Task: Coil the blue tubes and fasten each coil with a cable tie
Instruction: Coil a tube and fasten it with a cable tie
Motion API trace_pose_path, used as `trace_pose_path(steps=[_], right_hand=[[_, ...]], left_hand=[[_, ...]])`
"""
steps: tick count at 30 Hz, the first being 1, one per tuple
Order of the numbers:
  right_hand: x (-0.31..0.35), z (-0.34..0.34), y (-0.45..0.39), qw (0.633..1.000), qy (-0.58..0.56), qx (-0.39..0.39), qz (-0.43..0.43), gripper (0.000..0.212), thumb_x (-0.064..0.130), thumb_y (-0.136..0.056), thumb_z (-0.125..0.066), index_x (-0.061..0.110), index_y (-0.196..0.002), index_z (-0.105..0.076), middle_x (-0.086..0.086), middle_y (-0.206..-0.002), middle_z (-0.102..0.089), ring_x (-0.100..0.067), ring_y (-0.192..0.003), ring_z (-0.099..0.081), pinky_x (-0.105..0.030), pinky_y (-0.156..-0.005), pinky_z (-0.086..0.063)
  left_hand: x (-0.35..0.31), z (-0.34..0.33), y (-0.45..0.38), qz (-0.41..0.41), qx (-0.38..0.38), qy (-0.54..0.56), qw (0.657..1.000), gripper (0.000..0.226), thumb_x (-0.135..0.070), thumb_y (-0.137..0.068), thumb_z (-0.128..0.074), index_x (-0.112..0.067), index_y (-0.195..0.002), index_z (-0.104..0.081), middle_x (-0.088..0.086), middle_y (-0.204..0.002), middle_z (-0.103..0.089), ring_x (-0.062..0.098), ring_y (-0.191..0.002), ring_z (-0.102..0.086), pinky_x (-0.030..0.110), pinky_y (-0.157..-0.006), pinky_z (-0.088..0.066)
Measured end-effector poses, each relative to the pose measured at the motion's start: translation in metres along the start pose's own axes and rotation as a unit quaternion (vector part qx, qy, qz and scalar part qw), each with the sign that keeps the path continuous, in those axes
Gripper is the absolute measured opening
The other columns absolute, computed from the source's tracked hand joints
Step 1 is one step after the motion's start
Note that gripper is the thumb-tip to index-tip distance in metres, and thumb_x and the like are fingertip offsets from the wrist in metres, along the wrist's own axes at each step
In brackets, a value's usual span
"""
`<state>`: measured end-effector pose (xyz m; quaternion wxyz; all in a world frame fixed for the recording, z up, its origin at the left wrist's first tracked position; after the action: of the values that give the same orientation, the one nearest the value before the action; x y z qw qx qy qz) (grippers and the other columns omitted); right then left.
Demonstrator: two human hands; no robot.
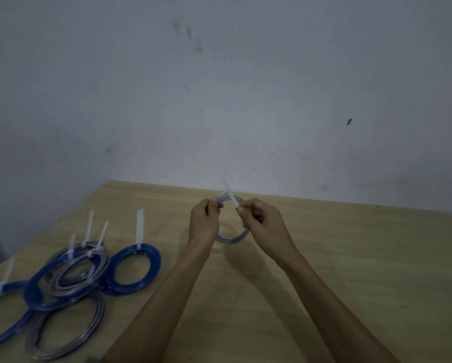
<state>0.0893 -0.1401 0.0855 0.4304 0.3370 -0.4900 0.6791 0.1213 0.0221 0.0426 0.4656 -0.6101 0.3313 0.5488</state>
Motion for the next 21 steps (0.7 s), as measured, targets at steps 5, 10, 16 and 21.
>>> trace_pose_path(steps=[5, 10, 16, 21], right_hand=[[-0.001, 0.016, 0.011, 0.998, 0.046, -0.044, 0.007, 0.011, 0.017, -0.097, -0.062, 0.017, -0.088, -0.069, 0.003, -0.069, -0.07, -0.012, -0.066, -0.066, -0.025, -0.063, -0.05], [0.003, 0.007, 0.012, 0.997, 0.06, -0.045, 0.012, 0.009, 0.017, -0.095, -0.063, 0.018, -0.087, -0.068, 0.004, -0.073, -0.072, -0.014, -0.065, -0.066, -0.026, -0.059, -0.05], [-0.042, 0.006, 0.016, 0.99, -0.02, -0.092, -0.106, 0.026, 0.039, -0.08, -0.081, 0.018, -0.078, -0.066, -0.003, -0.078, -0.072, -0.017, -0.052, -0.064, -0.035, -0.054, -0.052], [-0.042, 0.012, 0.017, 0.983, -0.098, -0.122, -0.095, 0.008, 0.015, -0.096, -0.065, 0.009, -0.091, -0.067, -0.004, -0.085, -0.075, -0.022, -0.057, -0.069, -0.027, -0.053, -0.051]], left_hand=[[0.013, -0.013, 0.012, -0.003, 0.003, -0.005, 1.0, 0.031, -0.025, -0.107, -0.043, -0.012, -0.09, -0.066, -0.002, -0.083, -0.064, 0.012, -0.073, -0.054, 0.031, -0.068, -0.043], [0.028, -0.013, 0.013, 0.027, -0.019, 0.013, 0.999, 0.031, -0.022, -0.107, -0.042, -0.018, -0.085, -0.063, 0.0, -0.082, -0.06, 0.015, -0.07, -0.051, 0.032, -0.066, -0.042], [0.018, -0.033, 0.018, 0.0, 0.038, 0.046, 0.998, 0.032, -0.024, -0.107, -0.044, -0.012, -0.083, -0.062, -0.01, -0.064, -0.055, 0.003, -0.054, -0.047, 0.021, -0.055, -0.041], [0.024, -0.05, 0.025, 0.017, 0.091, 0.061, 0.994, 0.035, -0.025, -0.107, -0.046, -0.003, -0.09, -0.066, -0.01, -0.058, -0.042, 0.01, -0.058, -0.041, 0.03, -0.061, -0.045]])
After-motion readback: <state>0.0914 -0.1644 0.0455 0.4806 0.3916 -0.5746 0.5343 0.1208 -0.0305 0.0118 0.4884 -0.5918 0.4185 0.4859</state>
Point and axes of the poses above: each hand's wrist, its own y-axis away from the middle knuckle, its own z-axis out of the back of the hand, x = y × z, the point moved 8 cm from there along -y, towards the middle knuckle
